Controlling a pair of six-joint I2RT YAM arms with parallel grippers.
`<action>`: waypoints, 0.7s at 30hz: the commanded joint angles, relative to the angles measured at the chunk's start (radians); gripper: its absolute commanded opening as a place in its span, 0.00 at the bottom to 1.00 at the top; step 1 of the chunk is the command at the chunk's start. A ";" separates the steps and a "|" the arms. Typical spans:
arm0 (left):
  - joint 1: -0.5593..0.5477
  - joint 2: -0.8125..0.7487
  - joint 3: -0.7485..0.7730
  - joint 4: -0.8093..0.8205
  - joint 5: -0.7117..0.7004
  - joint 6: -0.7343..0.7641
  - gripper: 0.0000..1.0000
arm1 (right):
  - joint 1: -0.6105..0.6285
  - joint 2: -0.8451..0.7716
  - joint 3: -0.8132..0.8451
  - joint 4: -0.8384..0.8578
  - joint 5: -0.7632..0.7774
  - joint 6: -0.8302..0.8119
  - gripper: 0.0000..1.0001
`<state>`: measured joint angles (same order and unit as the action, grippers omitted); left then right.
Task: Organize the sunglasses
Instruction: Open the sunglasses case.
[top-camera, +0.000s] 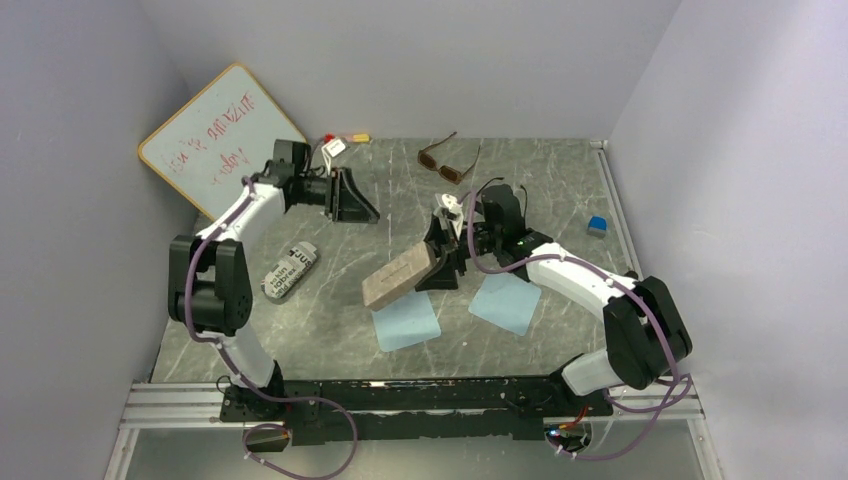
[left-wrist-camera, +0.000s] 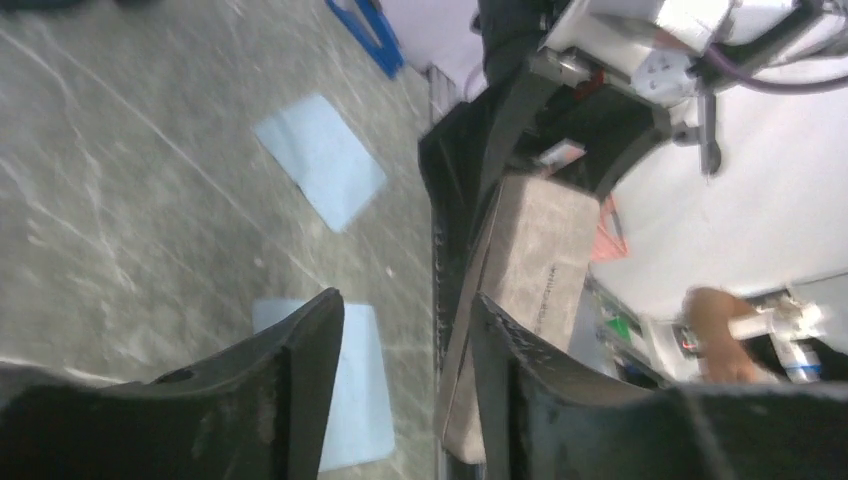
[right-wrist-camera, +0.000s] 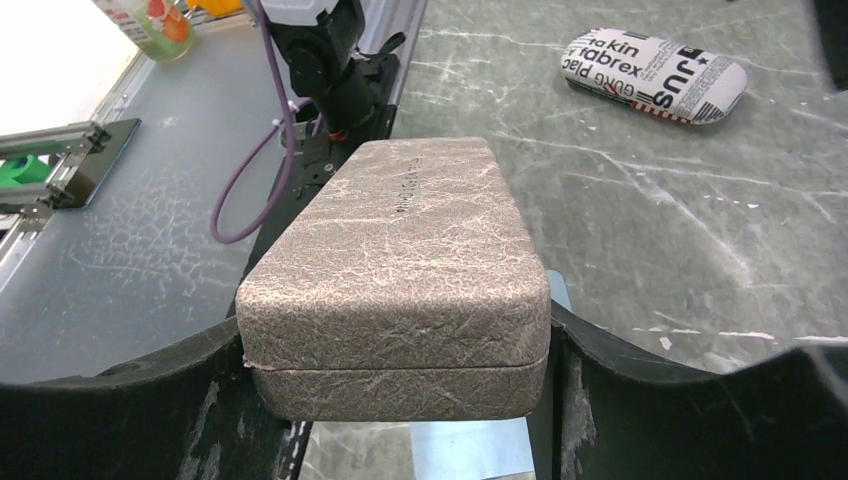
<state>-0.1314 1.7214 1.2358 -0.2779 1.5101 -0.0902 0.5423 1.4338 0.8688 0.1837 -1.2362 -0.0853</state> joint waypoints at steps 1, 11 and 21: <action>-0.005 -0.009 0.295 -0.675 -0.137 0.691 0.61 | -0.020 -0.005 0.046 0.097 0.024 0.074 0.00; -0.219 -0.274 0.114 -0.551 -0.573 0.759 0.96 | -0.070 0.011 0.036 0.207 0.081 0.248 0.00; -0.353 -0.264 0.134 -0.528 -0.651 0.741 0.97 | -0.071 -0.002 0.030 0.190 0.065 0.210 0.00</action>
<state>-0.4805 1.4136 1.3018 -0.7918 0.8818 0.6205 0.4709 1.4612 0.8688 0.3077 -1.1442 0.1387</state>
